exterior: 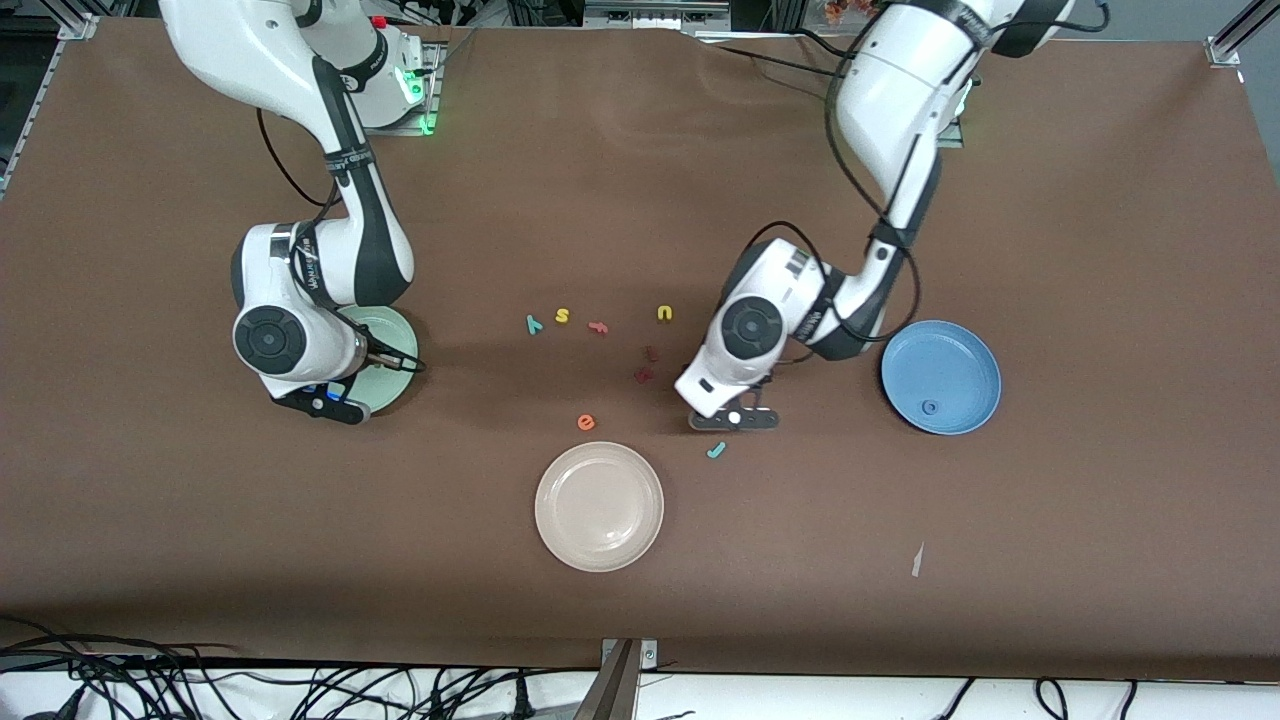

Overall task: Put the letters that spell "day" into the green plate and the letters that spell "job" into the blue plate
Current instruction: 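Grasp the green b with the right gripper while the left gripper grasps pink p, then drop b onto green plate while the left gripper drops p onto blue plate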

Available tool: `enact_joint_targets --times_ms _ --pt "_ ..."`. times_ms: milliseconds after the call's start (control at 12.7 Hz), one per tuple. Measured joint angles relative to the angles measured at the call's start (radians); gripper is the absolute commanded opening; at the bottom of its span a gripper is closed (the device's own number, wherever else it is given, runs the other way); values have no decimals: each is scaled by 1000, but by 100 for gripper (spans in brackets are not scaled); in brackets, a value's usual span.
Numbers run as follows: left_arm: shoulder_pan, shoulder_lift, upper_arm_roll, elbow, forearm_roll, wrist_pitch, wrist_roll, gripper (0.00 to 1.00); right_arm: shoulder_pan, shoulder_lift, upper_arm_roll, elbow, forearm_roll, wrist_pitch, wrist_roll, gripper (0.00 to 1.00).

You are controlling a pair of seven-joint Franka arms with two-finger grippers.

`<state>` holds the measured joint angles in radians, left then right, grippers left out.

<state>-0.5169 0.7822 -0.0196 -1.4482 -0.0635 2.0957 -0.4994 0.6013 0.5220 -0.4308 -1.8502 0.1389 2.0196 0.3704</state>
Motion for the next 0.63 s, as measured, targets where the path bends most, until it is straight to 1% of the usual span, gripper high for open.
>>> enact_joint_targets --times_ms 79,158,237,316,474,632 --pt "45 -28 2 1 0 -62 70 1 1 -8 0 -60 0 63 -14 46" --pt "92 -53 3 1 0 -118 143 2 2 -15 0 -118 0 125 -24 99" --pt "136 -72 4 -2 2 -154 210 2 3 -22 0 -159 0 164 -26 100" --pt "174 -88 5 -13 12 -169 266 2 3 -26 -2 -179 1 180 -26 100" --pt "240 -109 6 -51 54 -173 353 2 3 -43 -10 -178 16 188 -23 100" --pt "295 -127 7 -90 96 -171 441 2 8 -64 -5 -150 64 186 22 100"
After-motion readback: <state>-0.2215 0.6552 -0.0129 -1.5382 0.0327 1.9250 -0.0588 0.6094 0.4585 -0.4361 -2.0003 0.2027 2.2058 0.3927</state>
